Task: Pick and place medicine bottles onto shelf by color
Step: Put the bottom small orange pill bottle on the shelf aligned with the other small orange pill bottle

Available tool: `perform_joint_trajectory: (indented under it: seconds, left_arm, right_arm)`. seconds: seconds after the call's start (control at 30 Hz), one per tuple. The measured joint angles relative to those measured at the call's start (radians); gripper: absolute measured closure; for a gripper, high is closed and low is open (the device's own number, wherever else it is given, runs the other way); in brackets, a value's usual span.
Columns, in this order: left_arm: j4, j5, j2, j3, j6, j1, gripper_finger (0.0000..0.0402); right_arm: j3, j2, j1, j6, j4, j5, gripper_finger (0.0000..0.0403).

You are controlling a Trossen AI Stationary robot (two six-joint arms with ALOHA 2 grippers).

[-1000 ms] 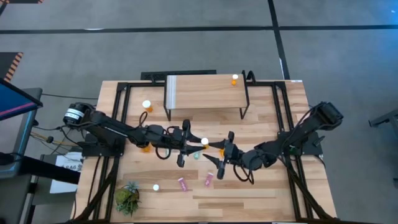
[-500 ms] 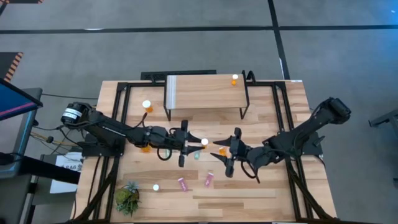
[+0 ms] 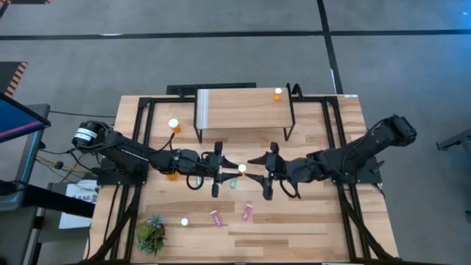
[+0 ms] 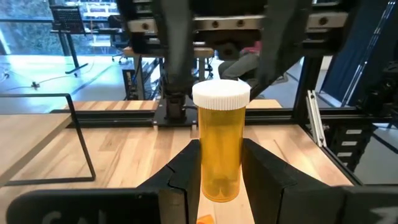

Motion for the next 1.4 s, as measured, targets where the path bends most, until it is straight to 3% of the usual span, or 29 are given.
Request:
perform_joint_trajectory:
  seconds: [0.33,0.7,1.17,1.4]
  left_arm:
    - [-0.01,0.0,0.0,0.0,-0.001,0.0,0.0317]
    - [-0.016,0.0,0.001,0.0,-0.002,0.0,0.0317]
    - [-0.016,0.0,0.001,0.0,-0.003,0.0,0.0317]
    - [-0.024,-0.004,0.002,0.001,-0.003,0.0,0.0317]
  right_arm:
    - [0.0,0.0,-0.048,-0.031,0.005,-0.097,0.017]
    - [0.13,0.001,-0.052,-0.011,-0.199,-0.124,0.017]
    - [0.153,0.024,-0.025,-0.057,-0.212,-0.153,0.017]
    - [0.329,0.11,-0.043,-0.058,-0.36,-0.149,0.017]
